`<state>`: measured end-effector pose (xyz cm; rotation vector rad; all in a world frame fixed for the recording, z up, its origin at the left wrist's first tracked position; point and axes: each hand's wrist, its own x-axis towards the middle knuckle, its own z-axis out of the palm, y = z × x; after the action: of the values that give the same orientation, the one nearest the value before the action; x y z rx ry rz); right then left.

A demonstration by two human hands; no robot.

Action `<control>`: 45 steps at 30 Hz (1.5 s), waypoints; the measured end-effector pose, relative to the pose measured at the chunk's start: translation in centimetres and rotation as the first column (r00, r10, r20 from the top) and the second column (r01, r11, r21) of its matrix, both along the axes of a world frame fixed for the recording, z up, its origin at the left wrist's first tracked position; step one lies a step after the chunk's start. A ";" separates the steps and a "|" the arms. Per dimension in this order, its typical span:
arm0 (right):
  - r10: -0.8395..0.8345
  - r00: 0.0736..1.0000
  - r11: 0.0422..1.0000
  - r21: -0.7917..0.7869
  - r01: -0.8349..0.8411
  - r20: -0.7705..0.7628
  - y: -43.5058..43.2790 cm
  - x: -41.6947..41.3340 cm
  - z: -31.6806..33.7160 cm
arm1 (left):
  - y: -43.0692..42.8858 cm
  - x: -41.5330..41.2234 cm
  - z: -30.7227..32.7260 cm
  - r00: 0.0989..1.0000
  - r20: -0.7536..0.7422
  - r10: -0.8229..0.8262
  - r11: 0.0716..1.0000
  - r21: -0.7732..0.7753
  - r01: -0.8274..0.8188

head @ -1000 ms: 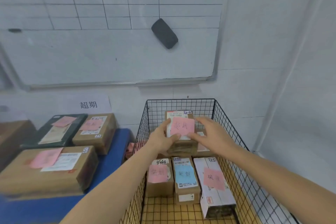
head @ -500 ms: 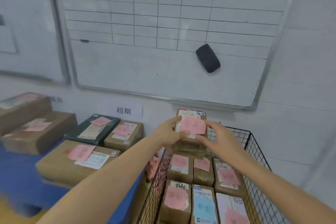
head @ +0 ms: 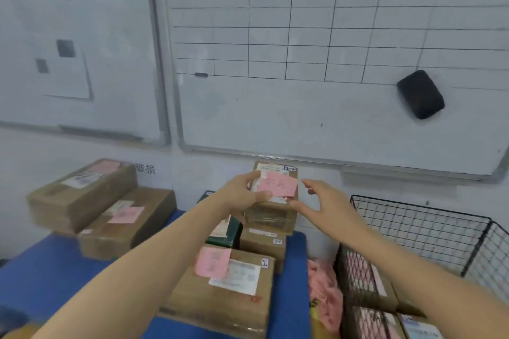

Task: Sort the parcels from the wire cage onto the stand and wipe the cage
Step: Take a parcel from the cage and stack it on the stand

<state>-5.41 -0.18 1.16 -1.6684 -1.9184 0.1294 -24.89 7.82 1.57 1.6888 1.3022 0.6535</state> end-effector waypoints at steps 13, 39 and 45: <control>0.058 0.998 0.995 -0.078 -0.056 0.030 9.5 -10.0 -3.0 | 8.3 -9.6 -3.6 0.998 0.026 0.048 0.997 -0.064 -0.047; 0.060 0.989 0.961 -0.274 -0.021 0.137 18.9 -15.6 -7.4 | 17.5 -13.1 -7.6 0.993 -0.112 0.023 0.990 -0.139 -0.039; 0.075 0.983 0.957 -0.290 -0.024 0.166 19.3 -15.8 -7.3 | 17.9 -13.2 -7.9 0.979 -0.201 -0.027 0.995 -0.102 0.007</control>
<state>-21.17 19.13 -6.12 -1.8726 -2.1576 0.3036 -38.08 25.72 -6.36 1.7154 1.4357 0.4067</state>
